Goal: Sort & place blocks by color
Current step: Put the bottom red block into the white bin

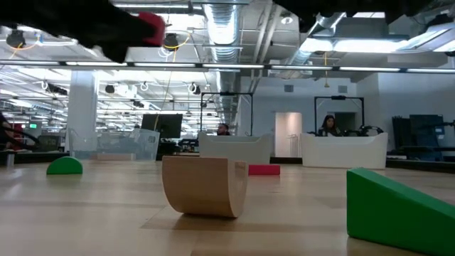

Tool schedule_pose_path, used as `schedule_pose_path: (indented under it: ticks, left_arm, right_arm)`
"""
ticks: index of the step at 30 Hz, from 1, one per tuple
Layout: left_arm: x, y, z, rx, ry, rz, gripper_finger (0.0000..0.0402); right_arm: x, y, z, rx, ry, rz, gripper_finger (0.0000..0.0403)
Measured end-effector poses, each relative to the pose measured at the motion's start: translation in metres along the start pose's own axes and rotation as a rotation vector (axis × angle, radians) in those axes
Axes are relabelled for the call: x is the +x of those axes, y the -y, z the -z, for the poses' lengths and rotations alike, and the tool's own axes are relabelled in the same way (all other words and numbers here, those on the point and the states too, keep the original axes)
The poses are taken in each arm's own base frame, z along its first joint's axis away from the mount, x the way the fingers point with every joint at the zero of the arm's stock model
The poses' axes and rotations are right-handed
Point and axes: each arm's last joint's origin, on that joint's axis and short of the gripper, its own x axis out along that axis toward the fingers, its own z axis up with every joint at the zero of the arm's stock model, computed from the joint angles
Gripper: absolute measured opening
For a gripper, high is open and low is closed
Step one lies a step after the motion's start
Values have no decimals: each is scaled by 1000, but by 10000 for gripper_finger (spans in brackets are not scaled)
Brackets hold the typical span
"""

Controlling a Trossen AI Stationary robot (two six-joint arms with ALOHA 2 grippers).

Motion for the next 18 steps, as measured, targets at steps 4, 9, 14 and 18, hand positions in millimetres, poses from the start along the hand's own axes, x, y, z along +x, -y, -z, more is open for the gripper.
schedule_pose_path:
  ticks: [4, 9, 14, 18]
  left_arm:
    - [15, -40, -6, -30, 63, -38, 100]
    - [30, -79, -10, -29, 154, -43, 101]
    - [48, -106, -15, -34, 184, -26, 101]
    - [67, -119, -19, -33, 181, -14, 101]
  right_arm:
    - [0, 1, 3, 3, -34, 48, 136]
    - [3, 5, 13, 8, -103, 107, 136]
    - [7, 11, 21, 12, -135, 130, 136]
    - [9, 15, 21, 12, -137, 142, 136]
